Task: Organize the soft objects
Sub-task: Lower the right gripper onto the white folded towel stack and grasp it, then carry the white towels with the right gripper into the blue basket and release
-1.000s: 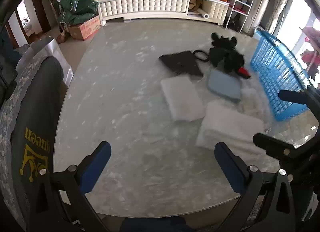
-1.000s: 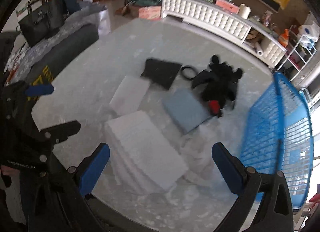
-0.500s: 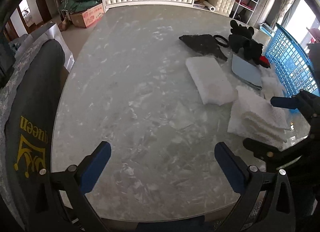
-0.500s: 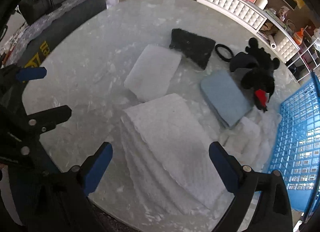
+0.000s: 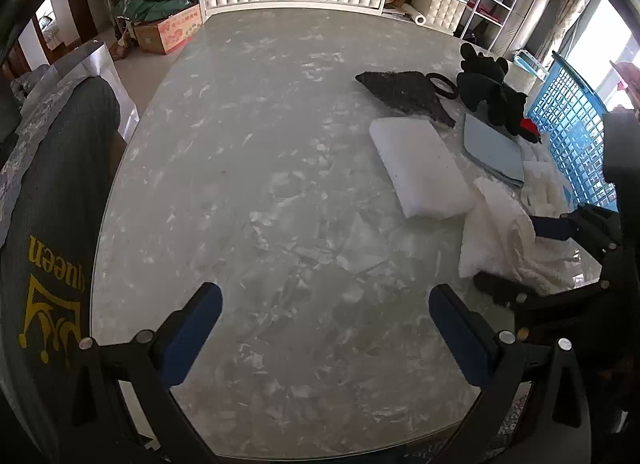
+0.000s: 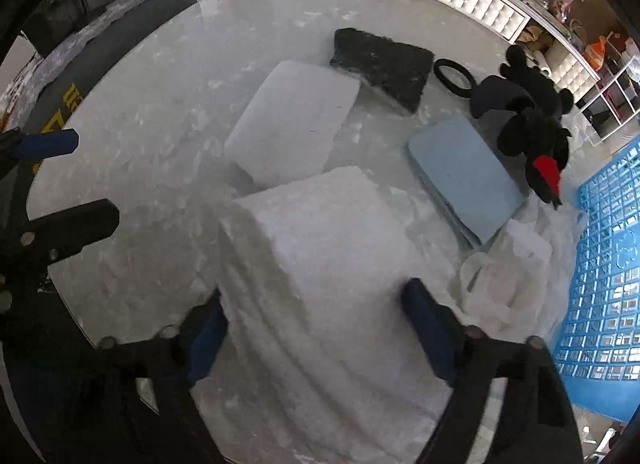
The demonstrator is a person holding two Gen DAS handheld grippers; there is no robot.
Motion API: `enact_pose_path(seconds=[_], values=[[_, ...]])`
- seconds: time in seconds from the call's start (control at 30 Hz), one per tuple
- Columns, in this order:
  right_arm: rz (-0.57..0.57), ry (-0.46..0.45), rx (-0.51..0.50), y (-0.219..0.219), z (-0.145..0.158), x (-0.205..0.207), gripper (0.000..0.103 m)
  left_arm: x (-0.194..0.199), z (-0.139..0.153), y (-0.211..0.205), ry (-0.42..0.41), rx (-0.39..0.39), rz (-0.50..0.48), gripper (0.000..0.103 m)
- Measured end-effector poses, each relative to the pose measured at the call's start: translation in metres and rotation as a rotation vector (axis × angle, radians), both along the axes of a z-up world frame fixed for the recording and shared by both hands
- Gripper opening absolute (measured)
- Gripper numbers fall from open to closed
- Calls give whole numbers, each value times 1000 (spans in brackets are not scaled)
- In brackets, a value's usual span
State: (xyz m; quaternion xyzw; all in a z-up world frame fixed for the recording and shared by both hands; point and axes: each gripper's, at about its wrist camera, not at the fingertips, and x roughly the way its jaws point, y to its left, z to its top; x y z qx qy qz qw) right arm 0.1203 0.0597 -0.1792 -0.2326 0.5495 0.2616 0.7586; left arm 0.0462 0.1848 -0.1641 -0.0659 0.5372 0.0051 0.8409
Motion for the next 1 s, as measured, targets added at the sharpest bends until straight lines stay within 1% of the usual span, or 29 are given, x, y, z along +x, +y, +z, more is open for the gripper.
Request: enact_pose_path(seconds=[0.03, 0.07, 0.13, 0.17, 0.23, 0.27, 0.33, 0.43, 0.67, 0.73, 0.83, 0.9, 1.0], values=[[-1, -5, -2, -2, 1, 1, 66, 1, 0, 0, -1, -1, 0, 103], [-2, -9, -3, -3, 1, 1, 63, 2, 1, -1, -1, -3, 0, 103], [3, -18, -11, -4, 1, 1, 54, 5, 2, -4, -2, -2, -2, 103], [4, -24, -15, -5, 0, -1, 51, 6, 3, -5, -3, -1, -4, 103], [1, -33, -28, -8, 2, 0, 36, 8, 6, -8, -7, -2, -7, 103], [-4, -35, -30, -10, 5, 0, 33, 9, 7, -10, -8, -3, -9, 103], [-18, 3, 12, -15, 9, 3, 27, 12, 10, -14, -10, -2, -16, 103], [-34, 32, 55, -25, 18, 10, 23, 17, 14, -17, -11, 2, -23, 103], [-63, 57, 135, -57, 44, 23, 23, 34, 19, -33, 1, 0, -35, 103], [-69, 55, 163, -69, 56, 28, 23, 42, 19, -41, 9, 11, -40, 103], [-69, 39, 184, -73, 75, 27, 23, 55, 15, -50, 33, 27, -31, 103], [-68, 22, 186, -82, 90, 21, 23, 64, 12, -53, 47, 28, -16, 103], [-70, 3, 185, -95, 101, 26, 23, 76, 6, -57, 62, 28, 12, 103]])
